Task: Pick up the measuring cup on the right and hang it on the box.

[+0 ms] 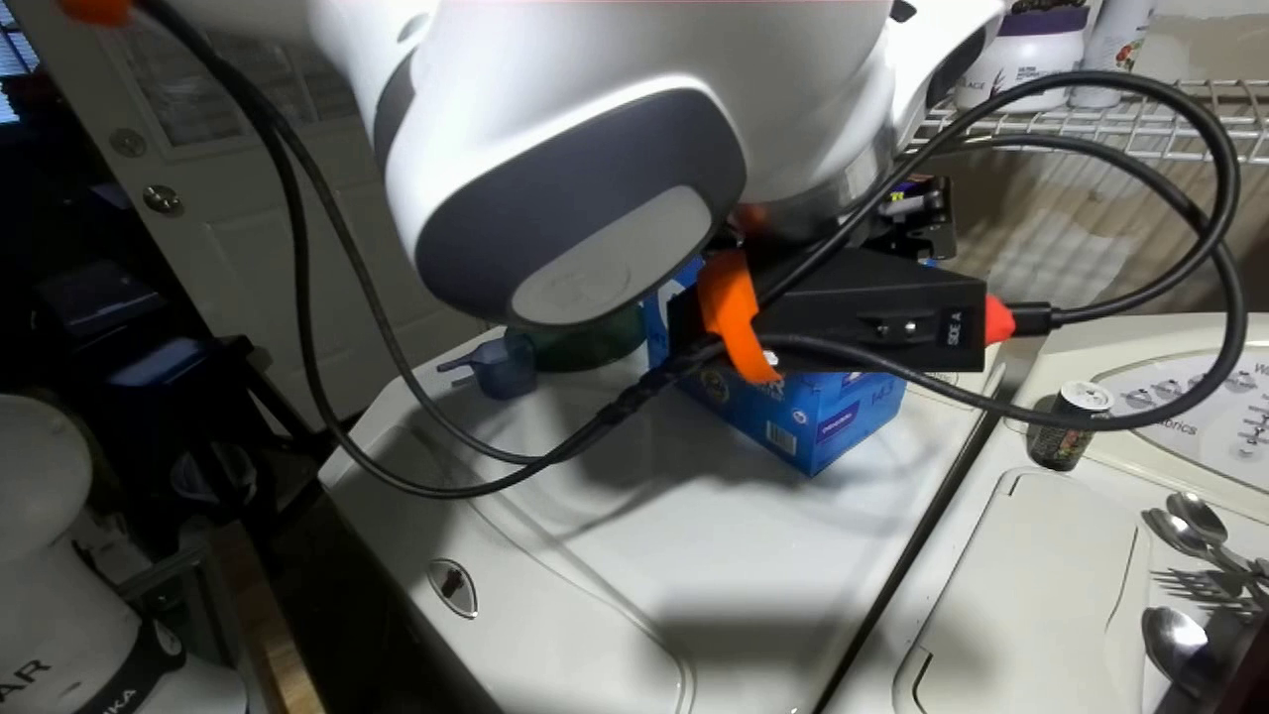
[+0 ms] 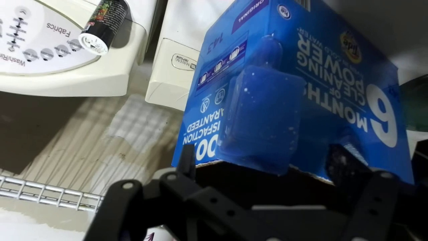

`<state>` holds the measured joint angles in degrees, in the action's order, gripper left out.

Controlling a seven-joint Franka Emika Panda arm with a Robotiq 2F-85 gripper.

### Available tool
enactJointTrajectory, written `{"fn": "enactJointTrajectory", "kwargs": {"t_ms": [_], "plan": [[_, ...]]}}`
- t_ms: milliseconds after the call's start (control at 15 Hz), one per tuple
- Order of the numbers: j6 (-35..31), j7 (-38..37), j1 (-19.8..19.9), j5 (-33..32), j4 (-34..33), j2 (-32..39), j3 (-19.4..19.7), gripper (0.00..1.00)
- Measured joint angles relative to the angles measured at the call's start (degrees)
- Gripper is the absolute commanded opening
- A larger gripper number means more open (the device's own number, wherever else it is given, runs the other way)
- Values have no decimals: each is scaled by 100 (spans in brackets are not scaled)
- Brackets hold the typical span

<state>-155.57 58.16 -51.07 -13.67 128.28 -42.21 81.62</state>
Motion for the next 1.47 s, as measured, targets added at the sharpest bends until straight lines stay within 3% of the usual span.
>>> {"fn": "enactJointTrajectory", "kwargs": {"t_ms": [600,1467], "plan": [[-3,78,1312,-4,547,268,-864,100],[-4,-55,3933,108,1237,690,-2881,100]]}}
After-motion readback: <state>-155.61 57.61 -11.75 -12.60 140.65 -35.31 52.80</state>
